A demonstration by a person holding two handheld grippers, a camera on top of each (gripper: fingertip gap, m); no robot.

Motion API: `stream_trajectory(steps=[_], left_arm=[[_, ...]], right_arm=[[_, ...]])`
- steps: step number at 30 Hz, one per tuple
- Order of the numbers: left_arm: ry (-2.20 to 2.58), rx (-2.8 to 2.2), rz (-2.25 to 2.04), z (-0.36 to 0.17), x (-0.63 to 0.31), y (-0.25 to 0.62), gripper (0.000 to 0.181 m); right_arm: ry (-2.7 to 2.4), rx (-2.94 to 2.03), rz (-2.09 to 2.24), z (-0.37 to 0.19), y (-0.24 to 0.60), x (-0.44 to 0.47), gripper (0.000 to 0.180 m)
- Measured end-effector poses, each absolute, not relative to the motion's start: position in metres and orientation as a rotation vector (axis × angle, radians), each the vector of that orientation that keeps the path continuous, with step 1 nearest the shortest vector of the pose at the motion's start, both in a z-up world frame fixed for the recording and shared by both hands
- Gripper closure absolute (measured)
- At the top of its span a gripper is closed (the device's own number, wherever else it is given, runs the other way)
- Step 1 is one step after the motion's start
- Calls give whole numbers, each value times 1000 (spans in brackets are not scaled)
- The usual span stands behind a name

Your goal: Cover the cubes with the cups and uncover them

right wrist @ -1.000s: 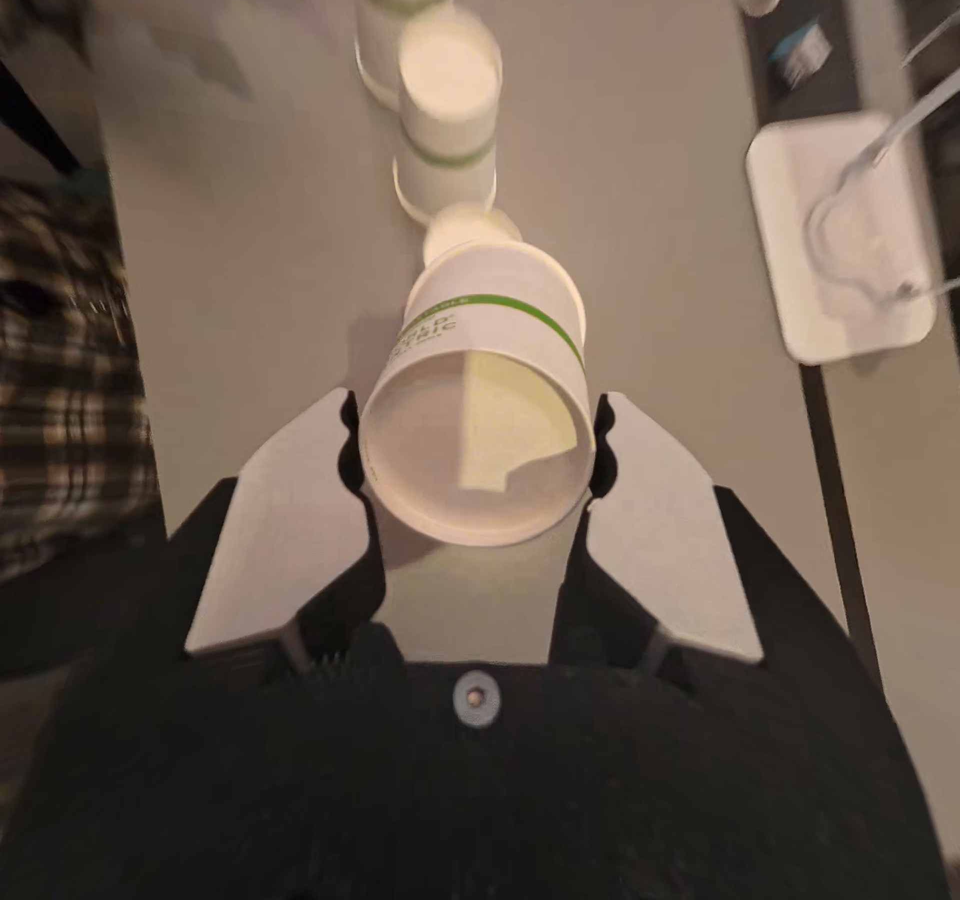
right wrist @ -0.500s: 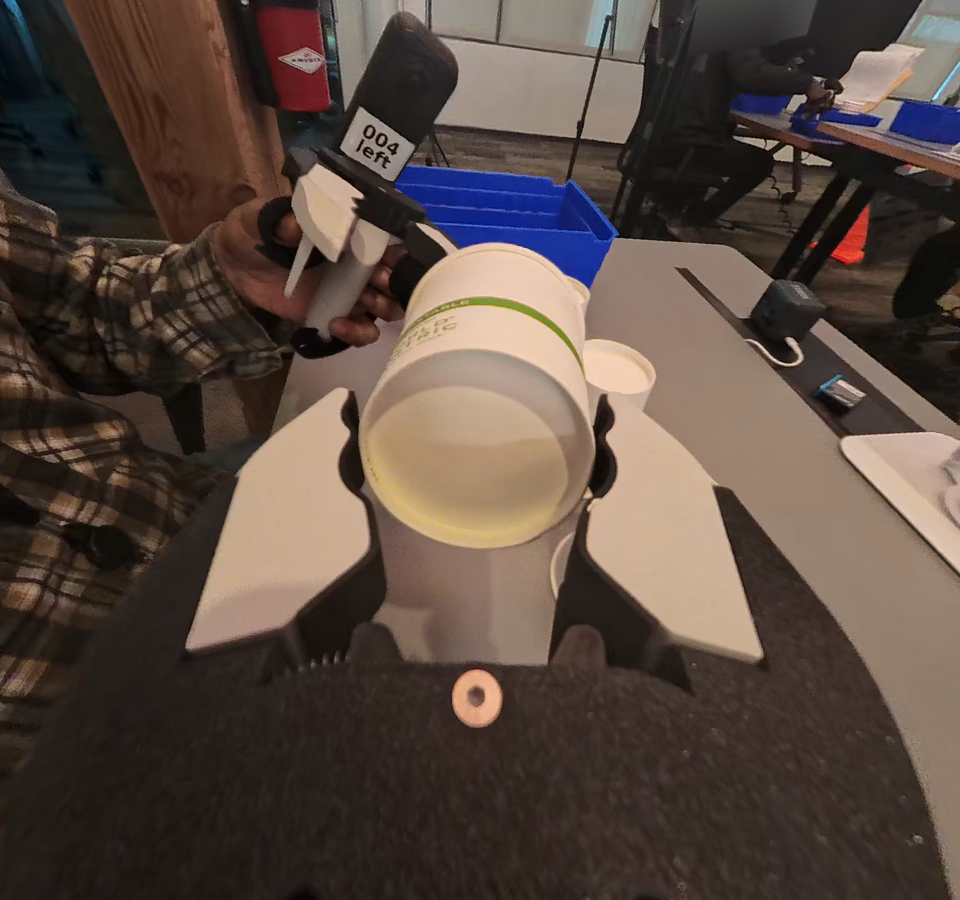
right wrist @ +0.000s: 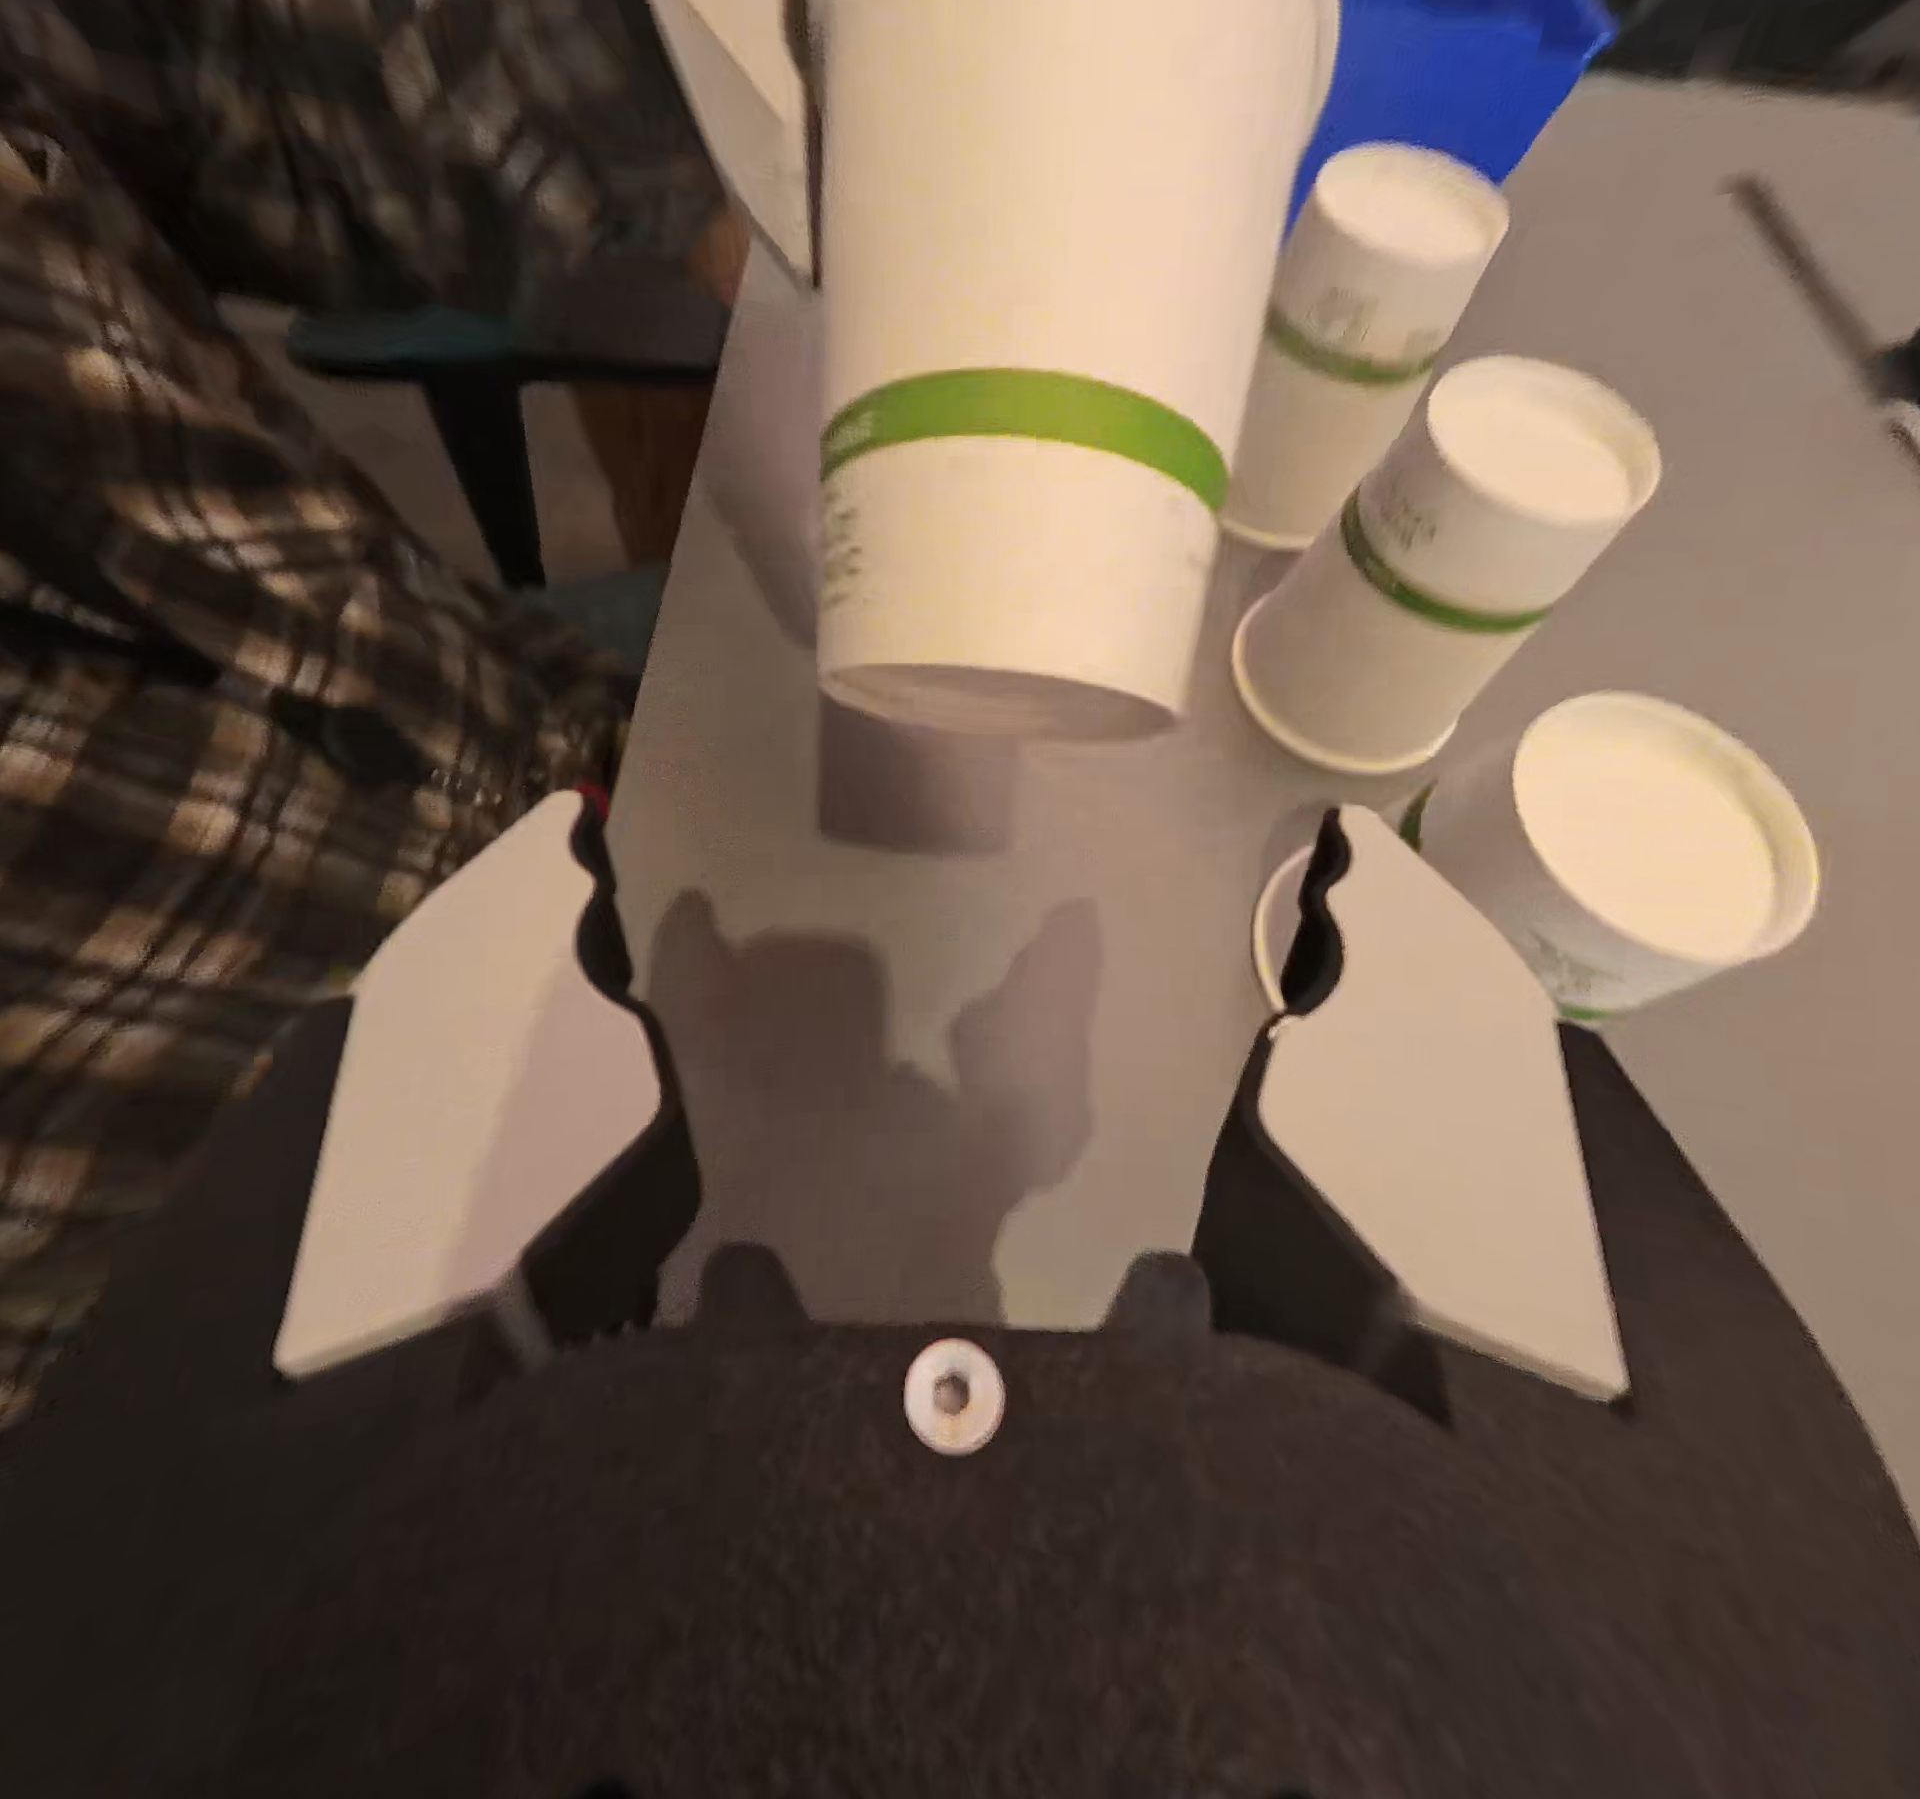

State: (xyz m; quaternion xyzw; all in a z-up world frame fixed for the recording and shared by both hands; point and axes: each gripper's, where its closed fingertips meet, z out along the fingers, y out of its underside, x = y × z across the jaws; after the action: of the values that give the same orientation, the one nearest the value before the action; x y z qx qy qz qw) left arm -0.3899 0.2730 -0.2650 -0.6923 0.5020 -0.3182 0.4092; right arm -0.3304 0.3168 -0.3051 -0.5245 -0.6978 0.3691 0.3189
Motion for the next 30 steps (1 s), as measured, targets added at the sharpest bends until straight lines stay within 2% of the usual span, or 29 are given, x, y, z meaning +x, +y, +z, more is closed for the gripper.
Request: stream_trajectory(steps=[6,13,16,18,25,28,30], left_arm=[[1854,-1595,-404,-278,-381,256,180],[2036,-1414,-333,-273,-359,250,180],[2053,-1369,-330,-270,-354,248,180],[2028,-1374,-336,-268,-352,249,178],[1466,-1485,-394,-238,-358,294,125],[1194,-1514,-555,-221,-373,304,115],[1041,-1531,-634,-214,-388,311,115]], right_arm=[[-1925,-1452,1187,-271,309,-329,69],[-2088,-1418,1365,-262,283,-357,70],[-2175,-1449,1488,-266,270,-356,89],[-2130,-1501,1551,-266,271,-355,91],[-1616,-1502,1492,-261,307,-325,91],[-1198,-1488,1248,-251,354,-288,90],[-933,-1472,1066,-246,385,-249,90]])
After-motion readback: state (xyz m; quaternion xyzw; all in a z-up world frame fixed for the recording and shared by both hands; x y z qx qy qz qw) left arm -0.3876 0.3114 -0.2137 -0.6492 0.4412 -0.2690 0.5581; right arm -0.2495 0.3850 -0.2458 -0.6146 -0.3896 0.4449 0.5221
